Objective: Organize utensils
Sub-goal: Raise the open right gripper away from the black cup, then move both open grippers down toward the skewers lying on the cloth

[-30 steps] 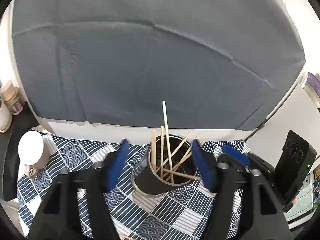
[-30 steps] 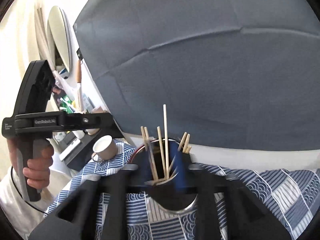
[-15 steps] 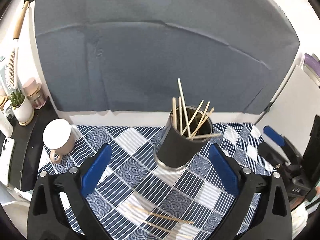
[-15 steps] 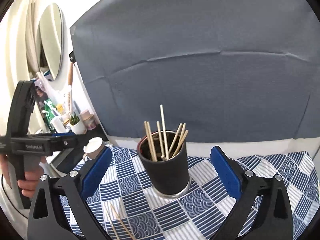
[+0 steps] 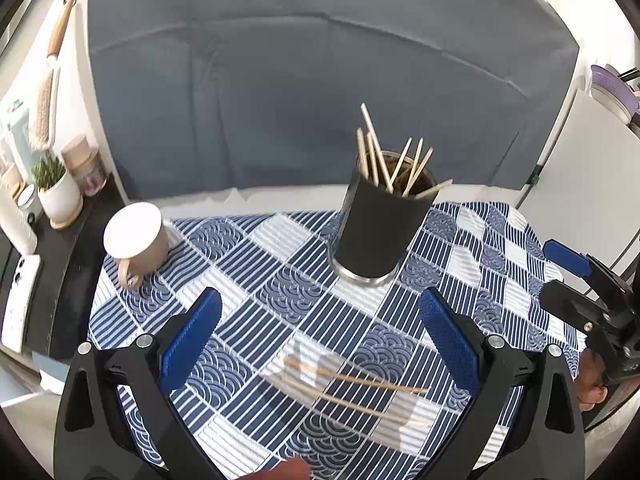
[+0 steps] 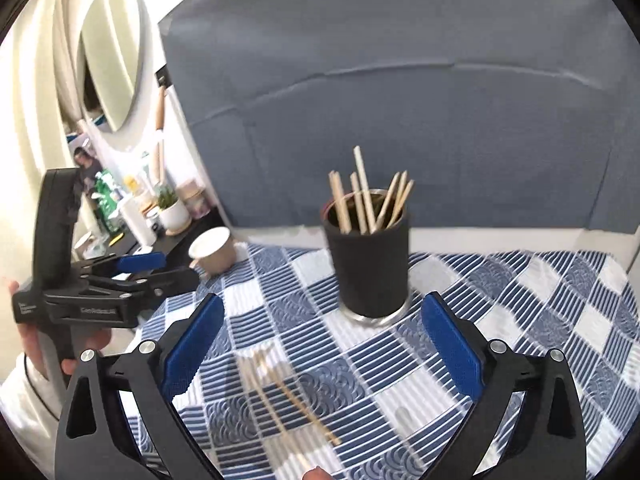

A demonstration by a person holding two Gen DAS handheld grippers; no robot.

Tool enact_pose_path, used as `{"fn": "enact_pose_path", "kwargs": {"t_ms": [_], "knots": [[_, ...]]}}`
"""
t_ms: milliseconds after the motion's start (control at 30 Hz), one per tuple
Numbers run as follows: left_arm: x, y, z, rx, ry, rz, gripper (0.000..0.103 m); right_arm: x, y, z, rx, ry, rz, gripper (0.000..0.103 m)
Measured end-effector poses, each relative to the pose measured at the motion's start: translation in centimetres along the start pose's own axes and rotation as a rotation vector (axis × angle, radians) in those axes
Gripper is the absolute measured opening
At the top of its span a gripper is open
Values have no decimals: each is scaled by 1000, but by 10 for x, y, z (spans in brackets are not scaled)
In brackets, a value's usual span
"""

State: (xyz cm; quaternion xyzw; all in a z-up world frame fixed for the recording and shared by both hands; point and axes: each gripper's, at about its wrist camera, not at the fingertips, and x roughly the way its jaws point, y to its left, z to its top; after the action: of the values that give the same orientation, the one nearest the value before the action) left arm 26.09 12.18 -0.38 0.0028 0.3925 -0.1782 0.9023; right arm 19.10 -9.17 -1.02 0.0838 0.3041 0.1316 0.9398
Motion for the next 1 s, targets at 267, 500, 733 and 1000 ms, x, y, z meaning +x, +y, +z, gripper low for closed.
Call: {"fn": "enact_pose_path", "kwargs": {"t_ms": [267,500,733,1000], "knots": [[18,30,-35,-104,90,-37,97,26,1,-17,67,84,58,95],[37,39,-64,-170,180,42,97,79,-18,-45,28,271,46,95],[58,39,-101,-314,277,110,97,134,-27,-75,-116,526,93,95],[74,41,-128,-491,316,221,97,179,-10,-87,-334,642,169,95]]}}
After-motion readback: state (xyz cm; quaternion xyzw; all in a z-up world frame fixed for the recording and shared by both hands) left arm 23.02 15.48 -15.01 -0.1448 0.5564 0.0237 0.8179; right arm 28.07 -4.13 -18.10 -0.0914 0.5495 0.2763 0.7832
